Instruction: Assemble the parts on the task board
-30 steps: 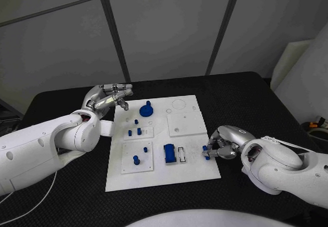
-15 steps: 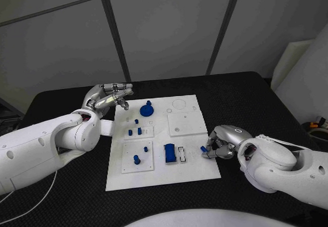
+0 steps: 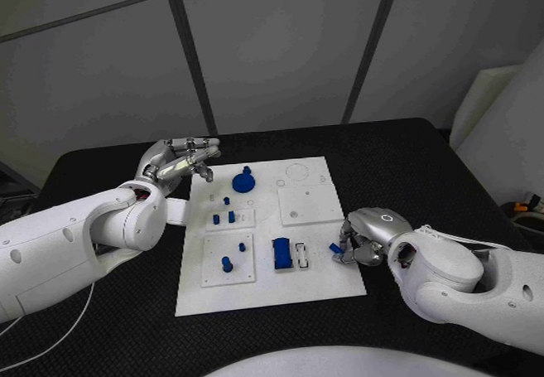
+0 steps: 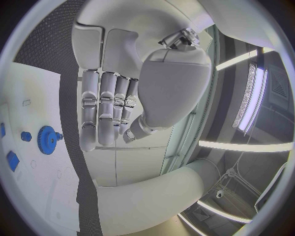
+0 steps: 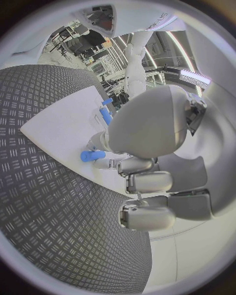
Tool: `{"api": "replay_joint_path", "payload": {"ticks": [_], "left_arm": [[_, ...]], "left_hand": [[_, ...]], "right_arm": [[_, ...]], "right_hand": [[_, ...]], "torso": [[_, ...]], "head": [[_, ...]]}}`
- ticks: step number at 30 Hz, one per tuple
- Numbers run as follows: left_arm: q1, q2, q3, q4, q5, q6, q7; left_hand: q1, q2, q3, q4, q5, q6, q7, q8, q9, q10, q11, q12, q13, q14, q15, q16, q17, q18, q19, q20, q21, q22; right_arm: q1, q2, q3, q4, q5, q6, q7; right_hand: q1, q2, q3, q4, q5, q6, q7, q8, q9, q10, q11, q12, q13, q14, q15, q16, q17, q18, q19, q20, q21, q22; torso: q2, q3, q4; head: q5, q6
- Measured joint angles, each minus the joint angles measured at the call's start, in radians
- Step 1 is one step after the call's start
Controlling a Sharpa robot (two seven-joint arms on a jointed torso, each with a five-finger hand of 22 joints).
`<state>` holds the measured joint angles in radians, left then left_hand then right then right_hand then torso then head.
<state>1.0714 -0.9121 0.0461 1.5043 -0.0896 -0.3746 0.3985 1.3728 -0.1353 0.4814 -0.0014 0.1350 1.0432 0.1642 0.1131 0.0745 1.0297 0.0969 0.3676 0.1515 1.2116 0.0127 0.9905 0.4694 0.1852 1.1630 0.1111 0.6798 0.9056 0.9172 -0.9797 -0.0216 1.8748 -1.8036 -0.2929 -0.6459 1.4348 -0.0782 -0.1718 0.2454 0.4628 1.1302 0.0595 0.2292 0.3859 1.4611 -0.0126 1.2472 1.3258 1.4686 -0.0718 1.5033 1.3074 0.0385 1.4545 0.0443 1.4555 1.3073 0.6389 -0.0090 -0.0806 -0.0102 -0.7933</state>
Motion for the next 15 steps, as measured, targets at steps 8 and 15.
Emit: {"api": "replay_joint_path", "payload": {"ticks": [8, 15], "left_arm": [[0.0, 0.0, 0.0, 0.0, 0.0, 0.0, 0.0], [0.0, 0.0, 0.0, 0.0, 0.0, 0.0, -0.001]], "left_hand": [[0.0, 0.0, 0.0, 0.0, 0.0, 0.0, 0.0, 0.0, 0.0, 0.0, 0.0, 0.0, 0.0, 0.0, 0.0, 0.0, 0.0, 0.0, 0.0, 0.0, 0.0, 0.0], [0.0, 0.0, 0.0, 0.0, 0.0, 0.0, 0.0, 0.0, 0.0, 0.0, 0.0, 0.0, 0.0, 0.0, 0.0, 0.0, 0.0, 0.0, 0.0, 0.0, 0.0, 0.0]], "right_arm": [[-0.004, -0.014, -0.003, 0.019, 0.016, -0.013, -0.014], [-0.005, -0.029, -0.004, 0.037, 0.126, -0.055, -0.025]], "right_hand": [[0.005, 0.006, 0.041, 0.004, 0.055, -0.004, -0.009, 0.0, 0.009, 0.002, -0.009, -0.001, 0.018, -0.002, -0.006, 0.0, 0.0, 0.0, 0.007, -0.007, 0.0, 0.0], [0.016, 0.016, 0.075, 0.003, 0.016, -0.008, -0.011, -0.009, 0.015, 0.002, -0.009, 0.0, 0.027, 0.0, -0.007, 0.0, 0.0, 0.0, 0.007, -0.007, 0.0, 0.0]], "torso": [[-0.001, 0.0001, 0.0], [-0.001, 0.0, 0.001]], "head": [[0.0, -0.002], [0.003, -0.002]]}}
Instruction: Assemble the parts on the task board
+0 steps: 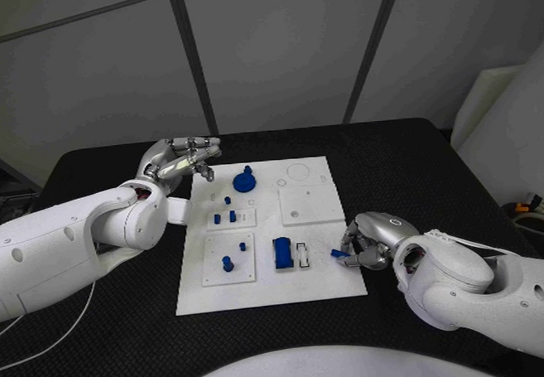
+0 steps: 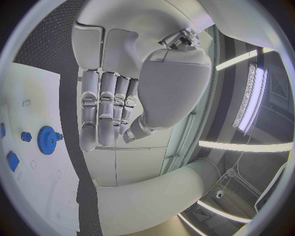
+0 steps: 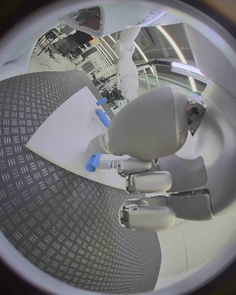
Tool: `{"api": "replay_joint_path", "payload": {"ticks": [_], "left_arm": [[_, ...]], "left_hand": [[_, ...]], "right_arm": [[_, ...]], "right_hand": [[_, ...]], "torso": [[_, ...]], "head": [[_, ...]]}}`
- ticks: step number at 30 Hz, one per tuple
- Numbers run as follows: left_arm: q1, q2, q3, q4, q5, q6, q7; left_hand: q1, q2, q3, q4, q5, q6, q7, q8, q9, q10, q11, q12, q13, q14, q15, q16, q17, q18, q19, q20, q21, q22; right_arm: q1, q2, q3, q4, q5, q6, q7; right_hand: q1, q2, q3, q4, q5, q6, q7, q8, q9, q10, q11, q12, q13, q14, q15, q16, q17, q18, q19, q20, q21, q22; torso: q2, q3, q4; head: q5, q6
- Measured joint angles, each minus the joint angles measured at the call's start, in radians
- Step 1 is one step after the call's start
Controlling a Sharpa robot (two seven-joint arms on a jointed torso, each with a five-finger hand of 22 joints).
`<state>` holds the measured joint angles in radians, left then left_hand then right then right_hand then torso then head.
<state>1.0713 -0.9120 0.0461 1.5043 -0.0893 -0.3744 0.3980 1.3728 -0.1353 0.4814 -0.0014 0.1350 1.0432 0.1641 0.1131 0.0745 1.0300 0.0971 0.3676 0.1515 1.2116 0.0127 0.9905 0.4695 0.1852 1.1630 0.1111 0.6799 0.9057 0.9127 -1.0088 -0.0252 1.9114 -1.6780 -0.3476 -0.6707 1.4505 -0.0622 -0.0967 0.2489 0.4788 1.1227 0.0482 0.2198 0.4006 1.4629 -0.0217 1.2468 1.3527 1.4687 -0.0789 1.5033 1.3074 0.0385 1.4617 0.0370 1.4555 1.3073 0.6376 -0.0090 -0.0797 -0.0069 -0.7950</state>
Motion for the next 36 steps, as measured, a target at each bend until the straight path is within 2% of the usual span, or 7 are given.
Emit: {"api": "replay_joint_path", "payload": {"ticks": [8, 15, 18, 26, 28, 32, 36], "left_arm": [[0.0, 0.0, 0.0, 0.0, 0.0, 0.0, 0.0], [0.0, 0.0, 0.0, 0.0, 0.0, 0.0, 0.0], [0.0, 0.0, 0.0, 0.0, 0.0, 0.0, 0.0], [0.0, 0.001, 0.0, 0.001, 0.0, 0.0, 0.0], [0.0, 0.001, 0.0, 0.001, 0.0, 0.0, 0.0], [0.0, 0.001, 0.0, 0.002, 0.0, 0.0, 0.0], [0.0, 0.001, 0.0, 0.004, 0.0, 0.0, 0.0]], "left_hand": [[0.0, 0.0, 0.0, 0.0, 0.0, 0.0, 0.0, 0.0, 0.0, 0.0, 0.0, 0.0, 0.0, 0.0, 0.0, 0.0, 0.0, 0.0, 0.0, 0.0, 0.0, 0.0], [0.0, 0.0, 0.0, 0.0, 0.0, 0.0, 0.0, 0.0, 0.0, 0.0, 0.0, 0.0, 0.0, 0.0, 0.0, 0.0, 0.0, 0.0, 0.0, 0.0, 0.0, 0.0], [0.0, 0.0, 0.0, 0.0, 0.0, 0.0, 0.0, 0.0, 0.0, 0.0, 0.0, 0.0, 0.0, 0.0, 0.0, 0.0, 0.0, 0.0, 0.0, 0.0, 0.0, 0.0], [0.0, 0.0, 0.0, 0.0, 0.0, 0.0, 0.0, 0.0, 0.0, 0.0, 0.0, 0.006, 0.0, 0.0, 0.0, 0.0, -0.001, 0.0, 0.0, 0.0, 0.0, 0.0], [0.0, 0.0, 0.0, 0.0, 0.0, 0.0, 0.0, 0.0, 0.0, 0.0, 0.0, 0.006, 0.0, 0.0, 0.0, 0.0, -0.001, 0.0, 0.0, 0.0, 0.0, 0.0], [0.0, 0.0, 0.0, 0.0, 0.0, 0.0, 0.0, 0.0, 0.0, -0.003, -0.003, 0.006, 0.0, 0.0, 0.0, 0.0, -0.001, 0.0, 0.0, 0.0, 0.0, -0.001], [0.0, 0.0, 0.0, 0.0, 0.0, 0.0, 0.0, 0.0, 0.0, -0.003, -0.004, 0.006, 0.0, 0.0, 0.0, 0.0, -0.001, 0.0, 0.0, 0.0, 0.0, -0.001]], "right_arm": [[-0.006, 0.001, -0.006, 0.02, 0.118, -0.078, -0.01], [-0.009, 0.019, -0.008, 0.03, 0.177, -0.149, -0.006], [-0.009, 0.033, -0.008, 0.031, 0.194, -0.176, 0.003], [-0.009, 0.078, -0.008, 0.005, 0.248, -0.195, 0.024], [-0.009, 0.09, -0.008, -0.006, 0.264, -0.195, 0.027], [-0.009, 0.111, -0.007, -0.023, 0.289, -0.191, 0.031], [-0.008, 0.127, -0.007, -0.035, 0.307, -0.183, 0.034]], "right_hand": [[0.005, 0.005, 0.015, 0.023, -0.014, 0.0, 0.0, -0.003, 0.002, 0.0, 0.0, -0.002, 0.029, 0.0, 0.0, 0.0, 0.0, 0.0, 0.0, 0.0, 0.0, 0.0], [0.014, 0.014, 0.018, 0.026, -0.015, -0.003, 0.004, -0.008, 0.005, 0.0, 0.0, -0.004, 0.066, 0.0, 0.0, 0.0, 0.0, 0.0, 0.0, 0.0, 0.004, 0.0], [0.027, 0.027, 0.019, 0.033, -0.015, -0.005, 0.006, -0.01, 0.005, 0.0, 0.0, -0.004, 0.102, 0.0, 0.0, 0.0, 0.0, 0.0, 0.0, 0.0, 0.008, 0.0], [0.015, 0.04, 0.022, 0.036, -0.017, -0.005, 0.005, -0.007, 0.009, 0.0, 0.0, 0.004, 0.104, 0.0, 0.0, 0.0, 0.0, 0.0, 0.0, 0.0, 0.008, 0.0], [0.005, 0.049, 0.024, 0.039, -0.017, -0.003, 0.004, -0.007, 0.01, 0.0, 0.0, 0.005, 0.104, 0.0, 0.0, 0.0, 0.0, 0.0, 0.0, 0.0, 0.008, 0.0], [-0.011, 0.064, 0.026, 0.043, 0.016, -0.003, 0.004, -0.009, 0.012, 0.0, 0.0, 0.015, 0.116, 0.0, 0.0, 0.007, 0.001, 0.0, 0.0, 0.0, 0.015, 0.0], [-0.054, 0.055, 0.026, 0.043, 0.086, 0.003, 0.007, -0.003, 0.026, 0.0, 0.0, 0.018, 0.097, 0.0, 0.0, 0.007, 0.001, 0.0, 0.004, -0.004, 0.015, 0.0]], "torso": [[0.0, -0.0005, 0.0001], [0.0, -0.0008, 0.0001], [0.0, -0.0007, 0.0001], [0.001, -0.0005, 0.0007], [0.002, -0.0005, 0.0008], [0.002, -0.0005, 0.0013], [0.002, -0.0004, 0.002]], "head": [[0.006, 0.003], [0.01, 0.003], [0.011, 0.002], [0.012, 0.0], [0.012, 0.0], [0.014, 0.0], [0.016, -0.001]]}}
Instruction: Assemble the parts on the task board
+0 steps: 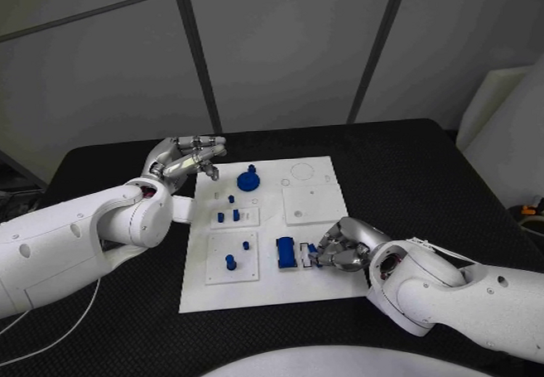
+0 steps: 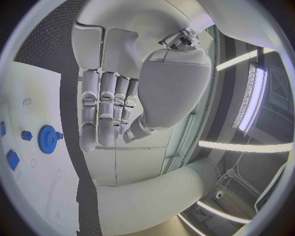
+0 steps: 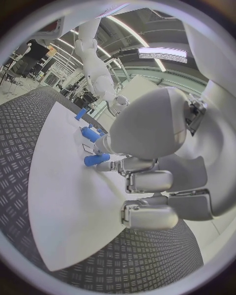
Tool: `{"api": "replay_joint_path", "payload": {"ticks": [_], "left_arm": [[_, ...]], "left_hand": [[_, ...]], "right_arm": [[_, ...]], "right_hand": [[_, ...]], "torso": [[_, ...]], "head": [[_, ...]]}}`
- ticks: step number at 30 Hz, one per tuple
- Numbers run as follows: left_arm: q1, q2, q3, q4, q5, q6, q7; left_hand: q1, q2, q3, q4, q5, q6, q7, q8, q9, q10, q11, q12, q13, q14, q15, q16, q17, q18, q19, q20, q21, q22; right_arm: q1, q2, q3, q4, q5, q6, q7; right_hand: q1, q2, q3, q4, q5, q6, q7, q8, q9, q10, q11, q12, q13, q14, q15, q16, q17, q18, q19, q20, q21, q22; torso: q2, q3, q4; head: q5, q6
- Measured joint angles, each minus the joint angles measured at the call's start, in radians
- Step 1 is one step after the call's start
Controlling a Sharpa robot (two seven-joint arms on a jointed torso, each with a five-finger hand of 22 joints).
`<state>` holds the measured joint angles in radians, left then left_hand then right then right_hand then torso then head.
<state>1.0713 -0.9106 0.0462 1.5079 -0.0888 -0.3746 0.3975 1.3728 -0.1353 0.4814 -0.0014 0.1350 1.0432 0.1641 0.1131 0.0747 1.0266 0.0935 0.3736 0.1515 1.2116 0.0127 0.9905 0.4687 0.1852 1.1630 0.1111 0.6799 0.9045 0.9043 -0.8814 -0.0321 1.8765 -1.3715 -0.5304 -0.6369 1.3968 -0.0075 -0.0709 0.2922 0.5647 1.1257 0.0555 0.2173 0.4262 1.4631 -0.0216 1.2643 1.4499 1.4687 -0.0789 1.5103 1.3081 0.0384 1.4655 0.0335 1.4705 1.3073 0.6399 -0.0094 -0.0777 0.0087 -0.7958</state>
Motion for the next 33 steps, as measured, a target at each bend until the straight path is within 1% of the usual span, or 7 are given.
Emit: {"api": "replay_joint_path", "payload": {"ticks": [6, 9, 17, 21, 30, 31, 33], "left_arm": [[0.0, 0.0, 0.0, 0.001, 0.0, 0.0, 0.0], [0.0, 0.0, 0.0, 0.002, 0.0, 0.0, 0.0], [0.0, 0.0, 0.0, 0.002, 0.0, 0.0, -0.001], [0.0, -0.001, 0.0, 0.002, 0.0, 0.0, -0.001], [0.0, 0.0, 0.0, 0.002, 0.0, 0.0, -0.002], [0.0, 0.0, 0.0, 0.002, 0.0, 0.0, -0.002], [0.0, 0.0, 0.0, 0.002, 0.0, 0.0, -0.002]], "left_hand": [[0.0, 0.0, 0.0, 0.0, 0.0, 0.0, 0.0, 0.0, 0.0, 0.0, 0.0, 0.0, 0.0, 0.0, 0.0, 0.0, 0.0, 0.0, 0.0, 0.0, 0.0, 0.0], [0.0, 0.0, 0.0, 0.0, 0.0, 0.0, 0.0, 0.0, 0.0, 0.0, 0.0, 0.0, 0.0, 0.0, 0.0, 0.0, 0.0, 0.0, 0.0, 0.0, 0.0, 0.0], [0.0, 0.0, 0.0, 0.0, 0.0, 0.0, 0.0, 0.0, 0.0, -0.004, 0.004, 0.0, 0.0, 0.0, 0.0, 0.0, -0.001, 0.0, 0.0, 0.0, 0.0, 0.0], [0.0, 0.0, 0.0, 0.0, 0.0, 0.0, 0.0, 0.0, 0.0, -0.004, 0.004, 0.0, 0.0, 0.0, 0.0, 0.0, -0.001, 0.0, 0.0, 0.0, 0.0, 0.0], [0.0, 0.0, 0.0, 0.0, 0.0, 0.0, 0.0, 0.0, 0.0, -0.004, 0.004, 0.0, 0.0, 0.0, 0.0, 0.0, -0.001, 0.0, 0.0, 0.0, 0.0, 0.0], [0.0, 0.0, 0.0, 0.0, 0.0, 0.0, 0.0, 0.0, 0.0, -0.004, 0.004, 0.0, 0.0, 0.0, 0.0, 0.0, -0.001, 0.0, 0.0, 0.0, 0.0, 0.0], [0.0, 0.0, 0.0, 0.0, 0.0, 0.0, 0.0, 0.0, 0.0, -0.004, 0.004, 0.0, 0.0, 0.0, 0.0, 0.0, -0.001, 0.0, 0.0, 0.0, 0.0, 0.0]], "right_arm": [[0.003, 0.015, 0.003, -0.015, 0.017, 0.007, 0.002], [0.004, 0.021, 0.004, -0.02, 0.022, 0.007, 0.002], [0.005, 0.029, 0.004, -0.024, 0.028, 0.004, 0.003], [0.004, 0.036, 0.004, -0.021, 0.031, 0.003, 0.008], [0.003, 0.038, 0.003, -0.024, 0.035, 0.0, 0.014], [0.003, 0.039, 0.003, -0.025, 0.035, 0.0, 0.014], [0.003, 0.04, 0.002, -0.027, 0.036, -0.001, 0.014]], "right_hand": [[-0.034, -0.003, -0.002, -0.002, 0.048, 0.018, -0.009, 0.01, 0.007, 0.004, -0.004, 0.002, -0.047, -0.004, -0.004, 0.005, 0.0, 0.0, 0.0, 0.0, 0.0, 0.0], [-0.042, -0.003, -0.006, -0.001, 0.049, 0.018, -0.009, 0.013, 0.007, 0.004, -0.004, 0.002, -0.055, -0.004, -0.004, 0.005, 0.0, 0.0, 0.0, 0.0, 0.0, 0.0], [-0.055, 0.0, -0.009, 0.001, 0.054, 0.019, -0.01, 0.005, 0.004, 0.004, -0.004, 0.01, -0.074, -0.004, -0.003, 0.005, 0.0, 0.0, 0.0, 0.0, 0.0, 0.0], [-0.061, 0.005, -0.013, 0.0, 0.054, 0.025, -0.016, 0.006, 0.009, 0.004, -0.004, 0.012, -0.074, -0.004, -0.003, 0.005, 0.0, 0.0, 0.0, 0.0, 0.0, 0.0], [-0.066, 0.005, -0.013, 0.0, 0.054, 0.029, -0.019, 0.009, 0.013, 0.003, -0.004, 0.007, -0.074, -0.003, -0.003, 0.005, 0.0, 0.0, 0.0, 0.0, 0.0, 0.0], [-0.071, 0.0, -0.015, -0.003, 0.054, 0.03, -0.02, 0.01, 0.015, 0.001, -0.006, 0.005, -0.075, -0.003, -0.003, 0.005, 0.0, 0.0, 0.0, 0.0, 0.0, 0.0], [-0.083, 0.0, -0.025, 0.0, 0.047, 0.032, -0.02, 0.011, 0.017, 0.0, -0.007, 0.004, -0.081, -0.003, -0.004, 0.005, 0.0, 0.0, 0.0, 0.0, 0.0, 0.0]], "torso": [[0.001, 0.0001, 0.0003], [0.001, 0.0003, 0.0003], [0.0, 0.0005, -0.0007], [0.0, 0.0005, -0.0015], [-0.001, 0.001, -0.0019], [-0.001, 0.001, -0.0019], [-0.001, 0.001, -0.0019]], "head": [[0.002, -0.001], [0.004, -0.004], [0.008, -0.005], [0.009, -0.006], [0.01, -0.006], [0.01, -0.006], [0.01, -0.006]]}}
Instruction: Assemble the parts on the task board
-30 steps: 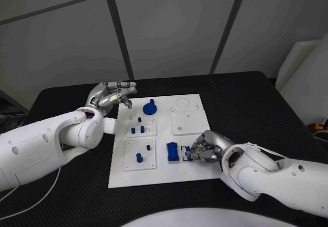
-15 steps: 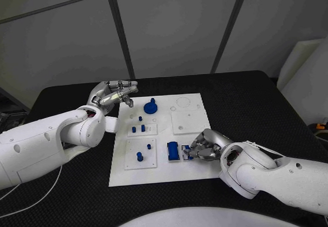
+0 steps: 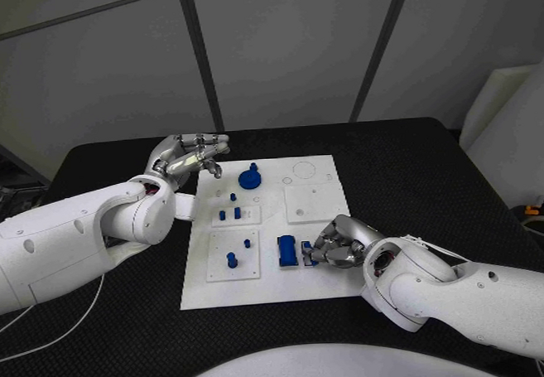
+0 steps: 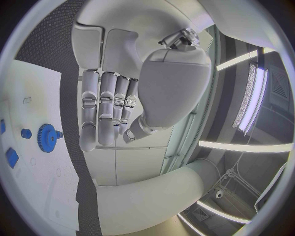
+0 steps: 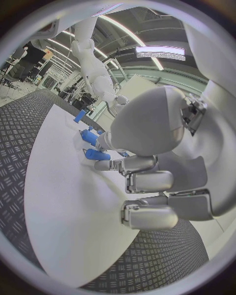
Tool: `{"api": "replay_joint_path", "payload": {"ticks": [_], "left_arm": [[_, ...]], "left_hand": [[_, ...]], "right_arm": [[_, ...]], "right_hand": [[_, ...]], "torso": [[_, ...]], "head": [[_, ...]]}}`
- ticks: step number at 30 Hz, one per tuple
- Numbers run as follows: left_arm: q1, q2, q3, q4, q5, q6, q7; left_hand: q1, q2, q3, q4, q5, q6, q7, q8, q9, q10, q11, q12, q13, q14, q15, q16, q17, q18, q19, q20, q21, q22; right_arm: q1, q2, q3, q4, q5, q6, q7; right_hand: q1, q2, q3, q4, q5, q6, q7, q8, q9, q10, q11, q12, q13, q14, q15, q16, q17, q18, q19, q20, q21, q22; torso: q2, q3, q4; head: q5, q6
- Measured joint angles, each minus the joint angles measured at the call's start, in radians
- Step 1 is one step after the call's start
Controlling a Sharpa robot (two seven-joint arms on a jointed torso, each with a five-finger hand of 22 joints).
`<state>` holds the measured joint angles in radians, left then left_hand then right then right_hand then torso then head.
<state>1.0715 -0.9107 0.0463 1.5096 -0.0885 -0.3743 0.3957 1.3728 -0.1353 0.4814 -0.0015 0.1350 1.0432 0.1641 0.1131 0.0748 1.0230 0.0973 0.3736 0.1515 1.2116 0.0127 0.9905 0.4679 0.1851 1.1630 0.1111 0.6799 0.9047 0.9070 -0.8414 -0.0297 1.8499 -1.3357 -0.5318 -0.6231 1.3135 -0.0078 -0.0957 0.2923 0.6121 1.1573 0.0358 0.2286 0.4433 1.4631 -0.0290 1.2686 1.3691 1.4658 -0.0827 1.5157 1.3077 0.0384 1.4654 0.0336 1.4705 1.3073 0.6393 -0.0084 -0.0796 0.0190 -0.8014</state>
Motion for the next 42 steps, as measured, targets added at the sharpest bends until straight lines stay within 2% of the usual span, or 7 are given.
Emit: {"api": "replay_joint_path", "payload": {"ticks": [11, 14, 24, 34, 42], "left_arm": [[0.0, 0.0, 0.0, 0.0, 0.0, 0.0, -0.001], [0.0, 0.0, 0.0, -0.001, 0.0, 0.0, -0.001], [0.0, 0.001, 0.0, -0.002, 0.0, 0.001, -0.002], [0.0, 0.001, 0.0, -0.004, 0.0, 0.001, -0.002], [0.0, 0.003, 0.0, -0.008, 0.0, 0.001, -0.003]], "left_hand": [[0.0, 0.0, 0.0, 0.0, 0.0, 0.0, 0.0, 0.0, 0.0, 0.0, 0.0, 0.0, 0.0, 0.0, 0.0, 0.0, 0.0, 0.0, 0.0, 0.0, 0.0, 0.0], [0.0, 0.0, 0.0, 0.0, 0.0, 0.0, 0.0, 0.0, 0.0, 0.0, 0.0, 0.0, 0.0, 0.0, 0.0, 0.0, 0.0, 0.0, 0.0, 0.0, 0.0, 0.0], [0.0, 0.0, 0.0, 0.0, 0.0, 0.0, 0.0, 0.0, 0.0, 0.0, 0.0, 0.0, 0.0, 0.0, 0.0, 0.0, -0.001, 0.0, -0.004, 0.004, 0.0, -0.002], [0.0, 0.0, 0.0, 0.0, 0.0, 0.0, 0.0, 0.0, 0.0, 0.001, 0.001, 0.0, 0.0, 0.0, 0.0, 0.0, -0.001, 0.0, -0.004, 0.004, 0.0, -0.002], [0.0, 0.0, 0.0, 0.0, 0.0, 0.0, 0.0, 0.0, 0.0, 0.001, 0.001, 0.0, 0.0, 0.0, 0.0, 0.0, -0.001, 0.0, -0.004, 0.004, 0.0, -0.002]], "right_arm": [[-0.002, 0.006, -0.002, -0.006, 0.005, -0.001, 0.001], [-0.003, 0.007, -0.002, -0.007, 0.005, -0.001, 0.002], [-0.003, 0.003, -0.003, -0.003, 0.006, -0.005, 0.01], [-0.003, -0.03, -0.002, 0.036, -0.001, -0.007, 0.029], [-0.003, -0.049, -0.003, 0.049, -0.005, -0.006, 0.038]], "right_hand": [[-0.108, -0.001, -0.066, 0.0, -0.178, -0.002, 0.002, 0.004, 0.013, 0.002, -0.002, -0.008, -0.063, 0.003, -0.003, 0.0, 0.0, 0.0, 0.0, 0.0, 0.0, 0.001], [-0.117, 0.001, -0.074, 0.001, -0.203, -0.002, 0.002, 0.004, 0.016, 0.002, -0.002, -0.008, -0.061, 0.003, -0.003, 0.0, 0.0, 0.0, 0.0, 0.0, 0.0, 0.001], [-0.128, 0.004, -0.082, 0.003, -0.208, -0.002, 0.002, 0.004, 0.018, 0.002, -0.002, -0.008, -0.061, 0.003, -0.003, 0.0, 0.0, 0.0, 0.0, 0.0, 0.0, 0.001], [-0.14, 0.016, -0.087, 0.003, -0.196, -0.002, 0.002, 0.003, 0.023, 0.002, -0.002, -0.008, -0.06, 0.003, -0.003, 0.0, 0.0, 0.0, 0.0, 0.0, 0.0, 0.001], [-0.144, 0.02, -0.09, 0.0, -0.188, -0.002, 0.002, 0.003, 0.024, 0.002, -0.002, -0.008, -0.06, 0.003, -0.003, 0.0, 0.0, 0.0, 0.0, 0.0, 0.0, 0.0]], "torso": [[0.0, -0.0001, 0.0001], [0.0, -0.0002, 0.0], [-0.001, -0.0001, 0.0], [-0.001, 0.0007, -0.0017], [-0.002, 0.001, -0.0021]], "head": [[-0.001, 0.001], [-0.001, 0.001], [0.001, 0.003], [0.001, 0.004], [-0.003, 0.007]]}}
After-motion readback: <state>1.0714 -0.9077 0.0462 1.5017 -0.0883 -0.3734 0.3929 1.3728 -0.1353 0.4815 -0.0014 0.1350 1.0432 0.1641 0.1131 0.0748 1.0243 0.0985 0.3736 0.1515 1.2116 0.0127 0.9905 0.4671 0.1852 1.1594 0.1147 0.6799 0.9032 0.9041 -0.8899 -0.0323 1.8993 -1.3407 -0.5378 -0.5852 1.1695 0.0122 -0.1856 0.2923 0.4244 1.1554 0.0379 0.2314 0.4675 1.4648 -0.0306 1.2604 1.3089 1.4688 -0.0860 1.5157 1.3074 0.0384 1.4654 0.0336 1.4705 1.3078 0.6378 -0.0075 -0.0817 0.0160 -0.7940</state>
